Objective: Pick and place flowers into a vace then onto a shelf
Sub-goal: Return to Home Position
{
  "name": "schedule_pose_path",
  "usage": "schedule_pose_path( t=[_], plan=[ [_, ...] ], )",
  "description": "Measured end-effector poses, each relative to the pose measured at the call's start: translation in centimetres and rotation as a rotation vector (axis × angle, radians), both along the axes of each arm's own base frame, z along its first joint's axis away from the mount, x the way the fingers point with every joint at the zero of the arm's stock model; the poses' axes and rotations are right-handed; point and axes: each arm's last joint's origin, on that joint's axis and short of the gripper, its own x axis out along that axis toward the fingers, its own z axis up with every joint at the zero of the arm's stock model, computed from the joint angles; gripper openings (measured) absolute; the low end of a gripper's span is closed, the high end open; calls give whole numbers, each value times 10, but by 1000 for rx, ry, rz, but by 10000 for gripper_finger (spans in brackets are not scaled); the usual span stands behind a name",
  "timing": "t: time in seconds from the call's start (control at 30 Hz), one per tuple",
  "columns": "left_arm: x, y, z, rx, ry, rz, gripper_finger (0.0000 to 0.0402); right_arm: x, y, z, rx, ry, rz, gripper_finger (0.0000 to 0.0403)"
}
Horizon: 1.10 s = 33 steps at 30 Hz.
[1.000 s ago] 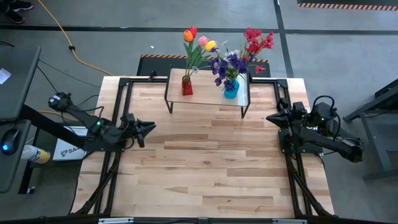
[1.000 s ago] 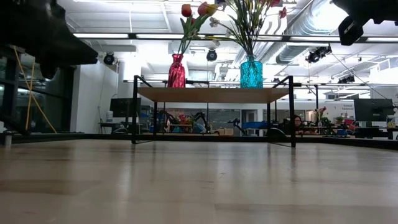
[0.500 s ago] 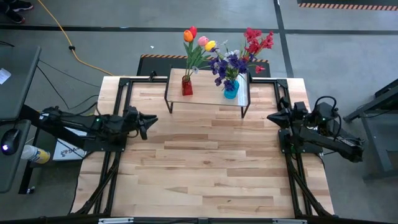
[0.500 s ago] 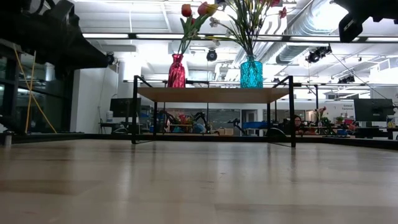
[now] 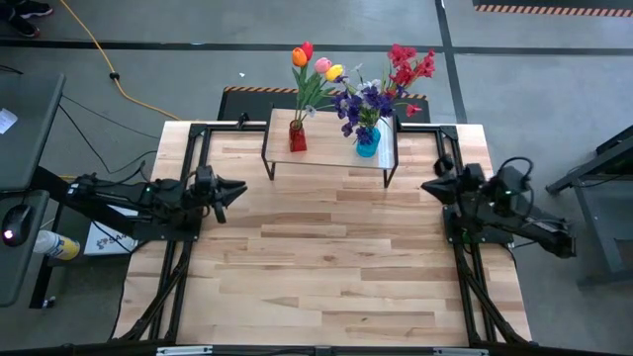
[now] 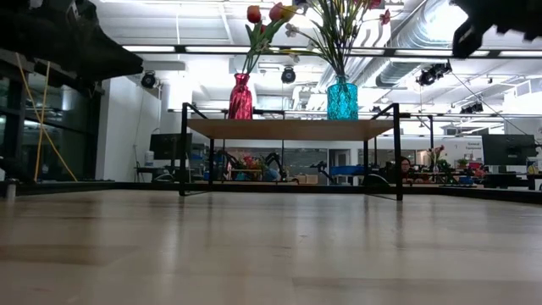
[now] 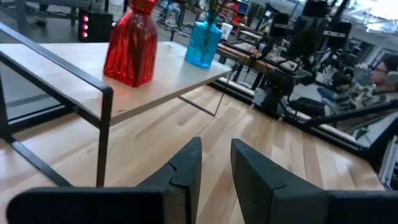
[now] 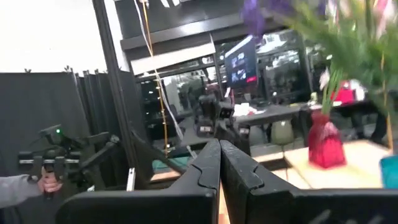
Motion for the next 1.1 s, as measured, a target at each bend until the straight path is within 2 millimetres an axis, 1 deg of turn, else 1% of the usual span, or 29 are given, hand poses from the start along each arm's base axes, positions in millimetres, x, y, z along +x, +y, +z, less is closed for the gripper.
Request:
schedule_pose_path(
  t=[0.13,0.27,0.37,0.57,0.63,0.73,0.9,1.1],
  plan=[
    [0,-1,0,17,8,-20,120,11,-4,-24,57,2,27,0],
    [-2,0,1,26,1,-25,120,14,-5,-33,73,-35,38,0],
    [-4,0,-1,26,0,-27,120,15,-5,-34,76,-32,38,0],
    [-2,-1,-29,16,-50,-41,120,16,-6,-38,60,17,13,0],
    [-3,-1,-33,14,-60,-49,120,17,-7,-41,70,48,-6,0],
    [-4,0,-36,24,-57,-50,120,18,-7,-45,54,85,-11,0],
    [-4,0,-38,63,-22,-53,120,18,-7,-45,-18,84,-29,0],
    [-4,0,-38,107,-4,-52,120,19,-8,-50,-3,136,-38,0]
  ],
)
